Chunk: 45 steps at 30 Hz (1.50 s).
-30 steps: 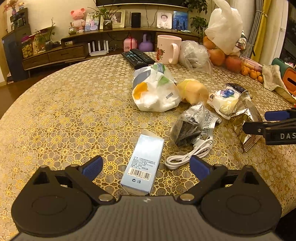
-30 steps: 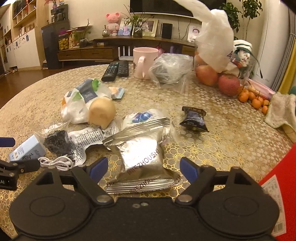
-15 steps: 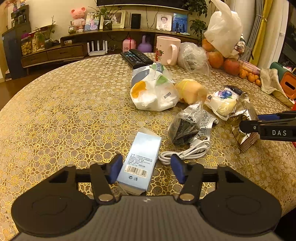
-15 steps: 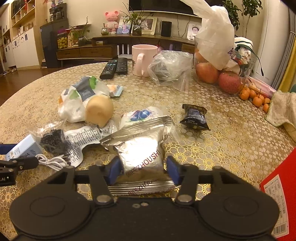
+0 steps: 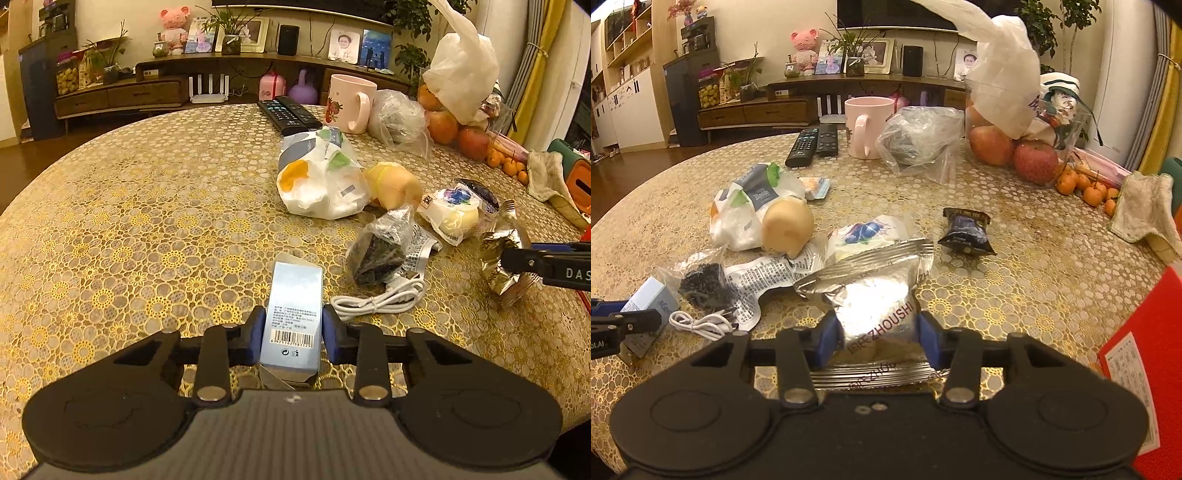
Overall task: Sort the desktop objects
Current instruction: 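Grasp the white-blue box with the left tool while the right tool grasps the silver foil bag, then carry the white-blue box and silver foil bag over the red shoebox with both tools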
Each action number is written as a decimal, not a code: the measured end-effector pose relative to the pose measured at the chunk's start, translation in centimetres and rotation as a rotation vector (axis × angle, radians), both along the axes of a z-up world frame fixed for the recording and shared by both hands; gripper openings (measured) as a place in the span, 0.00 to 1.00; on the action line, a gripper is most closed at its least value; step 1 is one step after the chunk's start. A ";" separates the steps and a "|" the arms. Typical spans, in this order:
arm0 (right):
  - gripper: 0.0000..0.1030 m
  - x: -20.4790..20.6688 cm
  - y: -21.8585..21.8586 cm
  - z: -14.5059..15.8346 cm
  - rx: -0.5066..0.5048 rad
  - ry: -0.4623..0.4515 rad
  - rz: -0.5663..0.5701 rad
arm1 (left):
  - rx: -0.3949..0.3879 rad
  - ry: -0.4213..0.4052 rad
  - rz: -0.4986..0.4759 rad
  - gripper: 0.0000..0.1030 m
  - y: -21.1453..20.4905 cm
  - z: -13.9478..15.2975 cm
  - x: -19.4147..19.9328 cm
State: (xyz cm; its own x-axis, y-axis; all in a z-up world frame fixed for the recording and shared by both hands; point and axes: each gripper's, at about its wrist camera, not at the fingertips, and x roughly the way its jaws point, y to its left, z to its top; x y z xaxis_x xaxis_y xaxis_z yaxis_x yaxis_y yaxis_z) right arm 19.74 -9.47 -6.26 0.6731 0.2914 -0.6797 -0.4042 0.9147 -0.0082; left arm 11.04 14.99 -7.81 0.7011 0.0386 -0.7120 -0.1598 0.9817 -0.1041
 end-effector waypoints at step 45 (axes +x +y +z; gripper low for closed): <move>0.43 -13.9 -17.2 12.5 0.064 -0.116 -0.119 | 0.060 -0.159 -0.403 0.28 -20.5 12.7 -6.0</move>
